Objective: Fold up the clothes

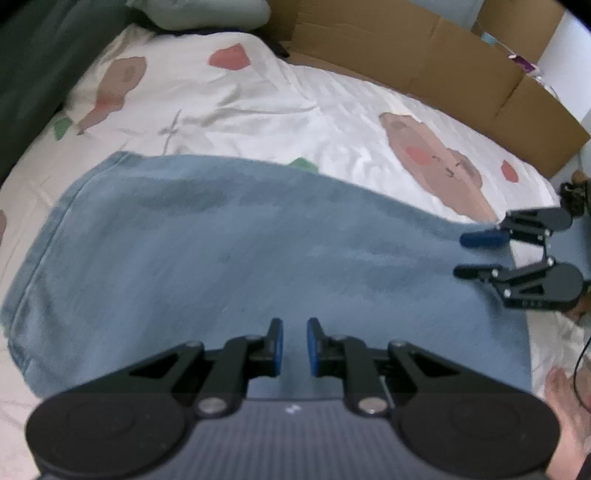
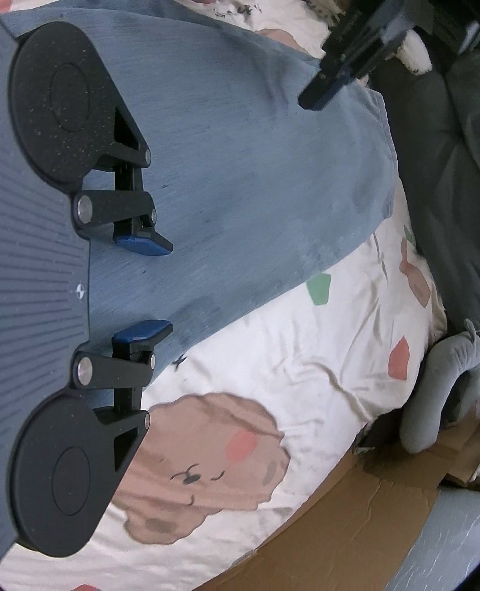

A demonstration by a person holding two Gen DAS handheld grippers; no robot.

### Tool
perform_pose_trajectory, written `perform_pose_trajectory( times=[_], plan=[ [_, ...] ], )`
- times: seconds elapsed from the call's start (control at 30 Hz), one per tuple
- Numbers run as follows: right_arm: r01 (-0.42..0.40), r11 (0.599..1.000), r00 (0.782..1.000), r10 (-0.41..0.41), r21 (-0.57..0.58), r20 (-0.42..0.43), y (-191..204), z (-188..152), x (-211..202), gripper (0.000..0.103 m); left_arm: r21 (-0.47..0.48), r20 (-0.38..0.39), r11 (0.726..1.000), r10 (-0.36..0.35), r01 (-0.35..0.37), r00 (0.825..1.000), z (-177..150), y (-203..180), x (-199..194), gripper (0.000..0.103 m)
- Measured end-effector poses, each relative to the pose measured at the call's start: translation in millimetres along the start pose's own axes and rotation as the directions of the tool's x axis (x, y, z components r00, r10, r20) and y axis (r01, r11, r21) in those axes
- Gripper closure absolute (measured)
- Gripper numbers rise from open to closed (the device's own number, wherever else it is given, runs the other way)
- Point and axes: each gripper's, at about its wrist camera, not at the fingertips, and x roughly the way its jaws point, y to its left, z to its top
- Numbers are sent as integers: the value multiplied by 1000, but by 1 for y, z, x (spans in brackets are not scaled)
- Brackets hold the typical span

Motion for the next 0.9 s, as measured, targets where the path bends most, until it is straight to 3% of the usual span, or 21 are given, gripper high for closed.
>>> perform_pose_trajectory(
  times=[0.23, 0.57, 0.9],
  plan=[
    [19, 999, 1000, -19, 30, 4, -6, -20, -20, 57, 32, 2, 998, -53, 52, 999, 8, -24, 13, 81],
    [63, 998, 998, -63, 5, -16, -12, -50, -44, 57, -17, -7, 988, -153, 153, 988, -12, -39, 33, 78],
    [102, 993, 994, -104, 53, 35, -18, -42, -55, 61, -11, -18, 986, -167, 167, 986, -28, -39, 29, 78]
  ],
)
